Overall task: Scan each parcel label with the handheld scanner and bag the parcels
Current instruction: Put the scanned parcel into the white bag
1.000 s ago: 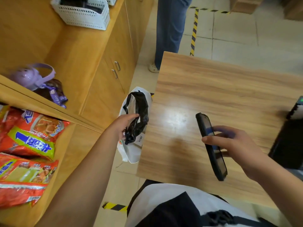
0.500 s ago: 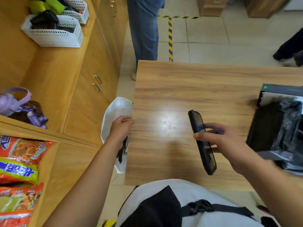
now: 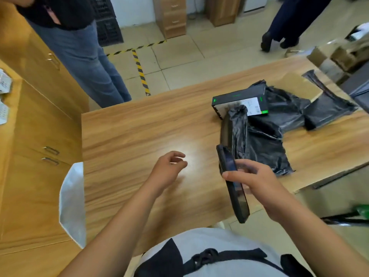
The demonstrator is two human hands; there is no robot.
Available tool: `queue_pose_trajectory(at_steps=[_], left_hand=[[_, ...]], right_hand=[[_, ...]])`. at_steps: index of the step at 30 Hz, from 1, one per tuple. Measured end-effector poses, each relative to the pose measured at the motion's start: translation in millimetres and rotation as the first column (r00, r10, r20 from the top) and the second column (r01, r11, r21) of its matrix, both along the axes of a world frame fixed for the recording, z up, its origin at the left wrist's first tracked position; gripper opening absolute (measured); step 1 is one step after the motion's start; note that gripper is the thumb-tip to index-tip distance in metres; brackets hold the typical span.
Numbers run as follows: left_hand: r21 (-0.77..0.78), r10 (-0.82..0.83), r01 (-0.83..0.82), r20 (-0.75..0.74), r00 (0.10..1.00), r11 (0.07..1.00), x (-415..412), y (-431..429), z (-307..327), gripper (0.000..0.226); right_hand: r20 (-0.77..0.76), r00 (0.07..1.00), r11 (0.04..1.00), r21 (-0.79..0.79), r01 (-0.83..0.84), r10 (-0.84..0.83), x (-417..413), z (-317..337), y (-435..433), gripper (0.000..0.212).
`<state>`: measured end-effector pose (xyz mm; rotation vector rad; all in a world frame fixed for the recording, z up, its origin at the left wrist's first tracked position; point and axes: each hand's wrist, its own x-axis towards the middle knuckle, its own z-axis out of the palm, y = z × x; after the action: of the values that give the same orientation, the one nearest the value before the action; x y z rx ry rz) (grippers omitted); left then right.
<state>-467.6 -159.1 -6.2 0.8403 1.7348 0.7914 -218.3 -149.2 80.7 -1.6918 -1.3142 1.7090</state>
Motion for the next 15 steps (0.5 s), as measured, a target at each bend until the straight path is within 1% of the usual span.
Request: queue_pose_trajectory(at_steps=[1,3,4,5,7,9,11,12,14,15], left_hand=[[0.002,-0.033,0.033,-0.01,0.999,0.999,18,9,3,0.013],[0.018,-0.077,0.078,-0.034,0.996,0.997,54,25,8,0.016],[0.029,-0.091,0.092,-0.052,0.995,0.995,70,32,9,0.02],[0.038,-0.098,0.101,-0.071,0.993,0.994,85,39,9,0.028],[0.04,-0.116,0.124,-0.155,0.981,0.992,113,52,9,0.049],[0.012,-0.152,0.164,-0.317,0.936,0.986,139,63,7,0.067],[-0.004,-0.162,0.181,-0.464,0.871,0.984,160,71,4,0.073],[-0.008,-0.159,0.18,-0.511,0.845,0.984,169,74,3,0.074],[-0.021,-0.147,0.163,-0.559,0.816,0.986,180,77,-1,0.076],[-0.03,-0.142,0.152,-0.576,0.805,0.988,184,78,-4,0.076]], right_hand=[[-0.015,1.0,1.0,-0.005,0.025,-0.025,13,0,2,0.065],[-0.033,0.996,0.996,-0.01,0.084,-0.085,39,-1,8,0.085],[-0.036,0.993,0.994,-0.015,0.11,-0.11,51,-1,11,0.088],[-0.043,0.991,0.992,-0.016,0.126,-0.127,63,-2,15,0.082],[-0.063,0.989,0.991,-0.01,0.134,-0.134,84,-4,21,0.055],[-0.075,0.988,0.991,-0.002,0.135,-0.134,103,-6,27,0.041],[-0.086,0.986,0.99,-0.004,0.14,-0.14,117,-8,34,0.03],[-0.089,0.986,0.99,-0.005,0.142,-0.142,123,-9,37,0.027],[-0.09,0.987,0.991,-0.001,0.13,-0.13,132,-11,42,0.034],[-0.092,0.989,0.993,0.005,0.117,-0.116,135,-12,44,0.033]])
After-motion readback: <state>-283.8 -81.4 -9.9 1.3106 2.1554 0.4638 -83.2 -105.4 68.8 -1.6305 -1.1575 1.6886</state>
